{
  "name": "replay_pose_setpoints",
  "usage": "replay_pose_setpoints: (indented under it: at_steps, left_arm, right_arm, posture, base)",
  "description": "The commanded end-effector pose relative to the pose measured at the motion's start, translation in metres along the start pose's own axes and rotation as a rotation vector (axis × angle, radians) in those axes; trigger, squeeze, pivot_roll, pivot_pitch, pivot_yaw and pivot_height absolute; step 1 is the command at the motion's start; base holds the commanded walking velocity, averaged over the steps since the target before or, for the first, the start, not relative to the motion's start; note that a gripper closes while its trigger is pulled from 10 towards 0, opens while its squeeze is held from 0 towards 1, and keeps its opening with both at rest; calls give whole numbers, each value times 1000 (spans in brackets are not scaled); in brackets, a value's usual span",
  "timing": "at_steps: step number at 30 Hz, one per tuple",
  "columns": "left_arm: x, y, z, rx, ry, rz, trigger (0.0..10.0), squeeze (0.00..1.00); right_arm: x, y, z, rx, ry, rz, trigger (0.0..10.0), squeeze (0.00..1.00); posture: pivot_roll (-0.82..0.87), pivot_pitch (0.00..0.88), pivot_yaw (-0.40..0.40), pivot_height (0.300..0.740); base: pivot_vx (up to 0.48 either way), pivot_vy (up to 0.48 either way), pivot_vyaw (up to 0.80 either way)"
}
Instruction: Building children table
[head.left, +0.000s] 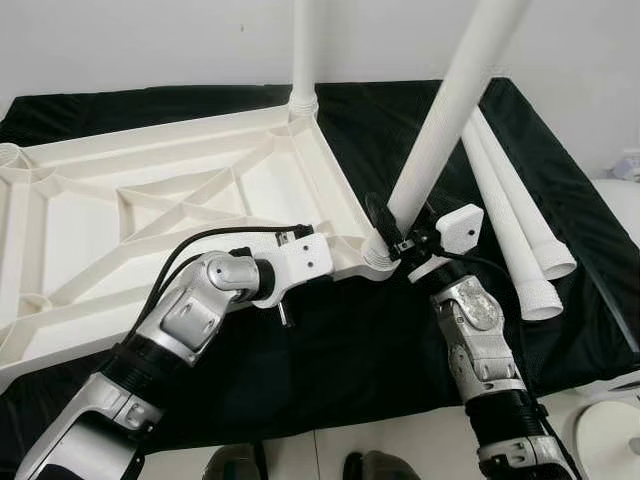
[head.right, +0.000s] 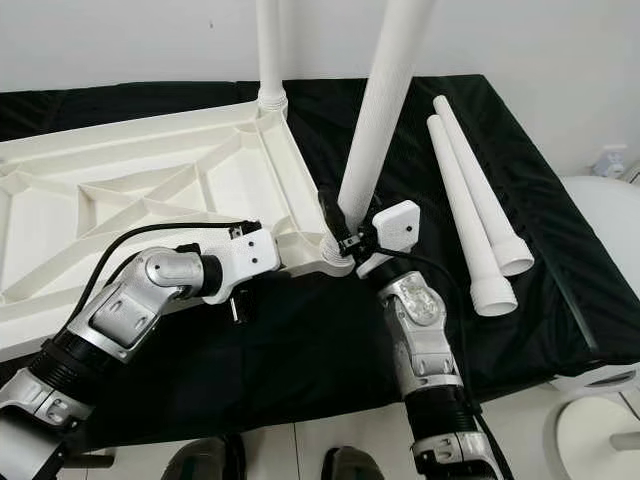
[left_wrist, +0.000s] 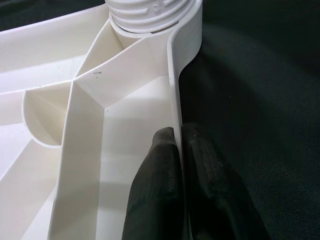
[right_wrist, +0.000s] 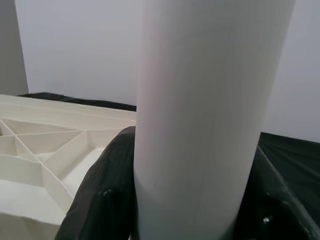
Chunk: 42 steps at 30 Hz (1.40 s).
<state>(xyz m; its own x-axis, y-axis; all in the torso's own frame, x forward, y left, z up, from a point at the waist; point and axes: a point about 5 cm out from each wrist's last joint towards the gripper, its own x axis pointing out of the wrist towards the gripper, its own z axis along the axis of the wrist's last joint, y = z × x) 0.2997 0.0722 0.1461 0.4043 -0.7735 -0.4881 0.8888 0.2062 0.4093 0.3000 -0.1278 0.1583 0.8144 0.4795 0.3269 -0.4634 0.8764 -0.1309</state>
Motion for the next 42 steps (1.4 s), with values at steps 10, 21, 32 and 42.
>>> replay_pose_setpoints:
  at_steps: [10,21,32,42]
  left_arm:
    - [-3,5,5,28,-3,36,10000,0]
    - [-3,5,5,30,-5,34,10000,0]
    - [-3,5,5,32,-6,30,10000,0]
    - [-4,7,6,35,-5,33,10000,0]
  right_arm:
    - [-21,1,-57,26,351,0,10000,0]
    - [-32,-7,-68,113,398,-67,10000,0]
    - [-45,-15,-75,114,414,-92,10000,0]
    - [-52,-19,-64,171,271,-130,10000,0]
  posture:
    - [8,112,24,740]
    - [4,109,26,740]
    - [6,112,27,740]
    - [5,111,30,740]
  base:
    - [0,0,0]
    - [0,0,0]
    - [0,0,0]
    - [0,0,0]
